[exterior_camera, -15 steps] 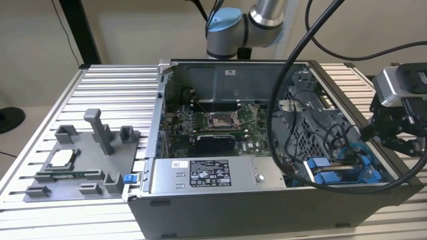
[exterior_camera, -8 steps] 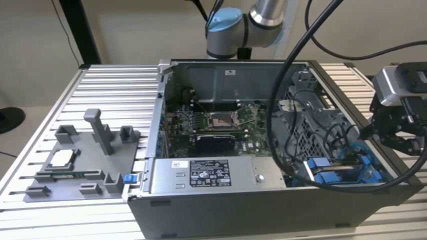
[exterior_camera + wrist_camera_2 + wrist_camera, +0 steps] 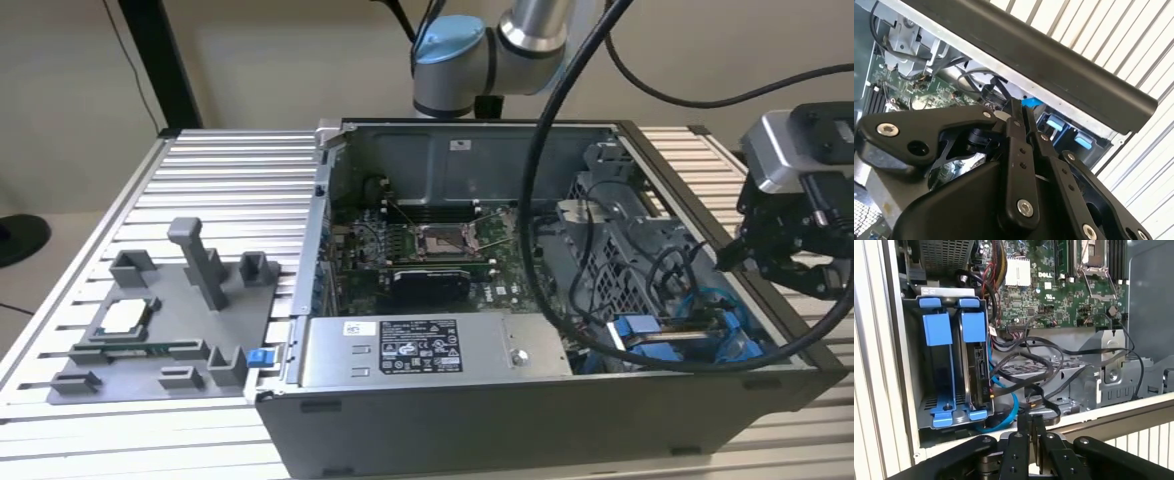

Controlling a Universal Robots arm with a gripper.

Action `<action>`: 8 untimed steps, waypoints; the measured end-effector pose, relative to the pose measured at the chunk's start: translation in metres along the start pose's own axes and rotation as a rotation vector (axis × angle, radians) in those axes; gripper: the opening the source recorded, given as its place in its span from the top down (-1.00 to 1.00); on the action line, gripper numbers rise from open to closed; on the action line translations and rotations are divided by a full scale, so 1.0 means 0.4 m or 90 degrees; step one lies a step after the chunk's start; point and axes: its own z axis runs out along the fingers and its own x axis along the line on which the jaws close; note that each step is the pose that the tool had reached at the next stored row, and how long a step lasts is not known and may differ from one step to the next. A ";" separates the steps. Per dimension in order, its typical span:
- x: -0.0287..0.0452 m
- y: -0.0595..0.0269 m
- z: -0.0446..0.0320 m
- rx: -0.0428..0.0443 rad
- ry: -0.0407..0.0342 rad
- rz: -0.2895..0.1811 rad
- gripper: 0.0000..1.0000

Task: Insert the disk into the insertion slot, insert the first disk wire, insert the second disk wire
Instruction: 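Insert the second disk wire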

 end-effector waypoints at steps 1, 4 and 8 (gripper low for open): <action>-0.001 0.007 -0.002 0.0001 0.0012 0.000 1.00; -0.001 0.028 -0.007 0.0003 0.0035 0.000 1.00; -0.002 0.052 -0.016 0.0008 0.0096 -0.002 1.00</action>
